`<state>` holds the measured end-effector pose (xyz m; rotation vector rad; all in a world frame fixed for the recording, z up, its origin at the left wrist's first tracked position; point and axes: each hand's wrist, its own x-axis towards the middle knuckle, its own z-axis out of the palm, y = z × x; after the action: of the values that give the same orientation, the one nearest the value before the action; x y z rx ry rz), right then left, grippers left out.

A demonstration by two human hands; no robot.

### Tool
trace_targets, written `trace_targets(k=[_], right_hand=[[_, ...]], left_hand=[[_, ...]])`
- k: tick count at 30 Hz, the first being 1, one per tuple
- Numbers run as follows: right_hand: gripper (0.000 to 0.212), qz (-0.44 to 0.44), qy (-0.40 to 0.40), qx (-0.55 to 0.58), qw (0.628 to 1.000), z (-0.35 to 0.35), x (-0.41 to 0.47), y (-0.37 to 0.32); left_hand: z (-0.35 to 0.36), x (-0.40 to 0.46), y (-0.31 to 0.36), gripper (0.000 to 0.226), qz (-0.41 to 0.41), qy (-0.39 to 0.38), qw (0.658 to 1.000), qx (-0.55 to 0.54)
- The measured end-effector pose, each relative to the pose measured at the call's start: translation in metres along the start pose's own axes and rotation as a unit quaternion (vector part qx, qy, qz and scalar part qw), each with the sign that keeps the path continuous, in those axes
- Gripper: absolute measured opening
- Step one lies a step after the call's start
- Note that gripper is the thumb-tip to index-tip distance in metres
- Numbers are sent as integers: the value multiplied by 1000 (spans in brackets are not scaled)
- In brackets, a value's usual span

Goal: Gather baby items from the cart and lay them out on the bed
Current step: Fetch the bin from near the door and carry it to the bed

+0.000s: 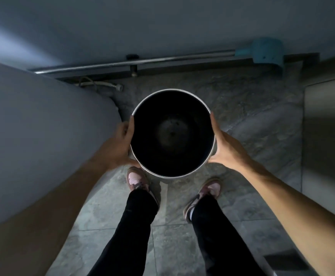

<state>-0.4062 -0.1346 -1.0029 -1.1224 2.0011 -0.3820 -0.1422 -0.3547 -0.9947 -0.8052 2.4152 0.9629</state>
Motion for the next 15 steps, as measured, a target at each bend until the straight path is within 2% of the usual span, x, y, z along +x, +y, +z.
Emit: trace_targets(k=[9,13,15], right_hand=[[145,-1,11,-18,1000,-183,-124,-120],[151,-30,81,-75,993,-267,-184,-201],[154,-60,89,-99,989,-304,-208,-235]], left_hand=[[-152,-121,138,154,37,36,999,-5],[-249,-196,210,155,47,71,996,9],[-289,-238,241,154,45,90,995,1]])
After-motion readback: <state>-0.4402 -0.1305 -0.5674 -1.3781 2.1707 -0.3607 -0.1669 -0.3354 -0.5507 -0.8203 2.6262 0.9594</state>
